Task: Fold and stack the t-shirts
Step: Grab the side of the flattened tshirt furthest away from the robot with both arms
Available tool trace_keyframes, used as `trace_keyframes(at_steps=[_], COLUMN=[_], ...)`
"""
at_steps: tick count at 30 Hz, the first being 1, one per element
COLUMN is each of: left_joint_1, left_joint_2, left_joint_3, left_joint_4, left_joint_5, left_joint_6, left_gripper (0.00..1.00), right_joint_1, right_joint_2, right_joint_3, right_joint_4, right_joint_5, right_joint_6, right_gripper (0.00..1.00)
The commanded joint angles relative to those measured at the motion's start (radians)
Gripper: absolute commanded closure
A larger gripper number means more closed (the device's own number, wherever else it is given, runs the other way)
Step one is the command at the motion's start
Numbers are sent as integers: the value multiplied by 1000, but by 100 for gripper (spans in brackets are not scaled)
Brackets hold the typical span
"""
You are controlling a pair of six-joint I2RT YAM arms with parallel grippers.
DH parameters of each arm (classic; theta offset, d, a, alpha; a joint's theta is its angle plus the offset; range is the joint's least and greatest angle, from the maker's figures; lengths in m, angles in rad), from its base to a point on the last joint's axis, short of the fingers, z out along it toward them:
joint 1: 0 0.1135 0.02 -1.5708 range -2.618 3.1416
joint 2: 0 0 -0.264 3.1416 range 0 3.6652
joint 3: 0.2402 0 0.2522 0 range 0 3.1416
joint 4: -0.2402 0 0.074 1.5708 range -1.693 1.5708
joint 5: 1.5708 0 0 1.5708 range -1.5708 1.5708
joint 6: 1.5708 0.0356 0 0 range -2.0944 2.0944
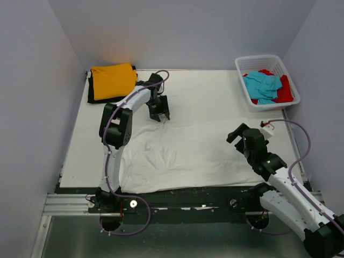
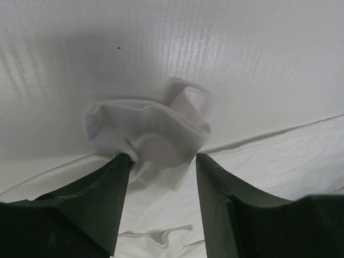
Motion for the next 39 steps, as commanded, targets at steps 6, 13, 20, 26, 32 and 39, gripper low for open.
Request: trace_keyframes(at_steps=[6, 13, 20, 26, 32, 39], left_joint_1=[5, 8, 20, 19, 17, 26], left_joint_2=[20, 54, 38, -20, -66, -13], left_joint_3=[36, 97, 67, 38, 43, 119], left_joint_4=[-37, -74, -46, 14, 37, -5], left_joint_5=[-159, -158, -134, -122, -157, -161], left_joint_6=[-57, -55, -53, 22, 73, 109], left_gripper=[68, 70, 100, 100, 100, 100], right_joint_1=[-1, 0, 1, 0, -41, -187], right_joint_2=[-2, 49, 80, 150, 439, 808], right_joint_3=[1, 13, 20, 78, 286, 505], right_joint_4=[-36, -37, -29, -14, -74, 5], right_joint_5=[48, 51, 61, 127, 238, 212], right_joint_6=[-9, 1, -7, -24, -48, -97], right_gripper=[0, 0, 0, 0, 0, 0])
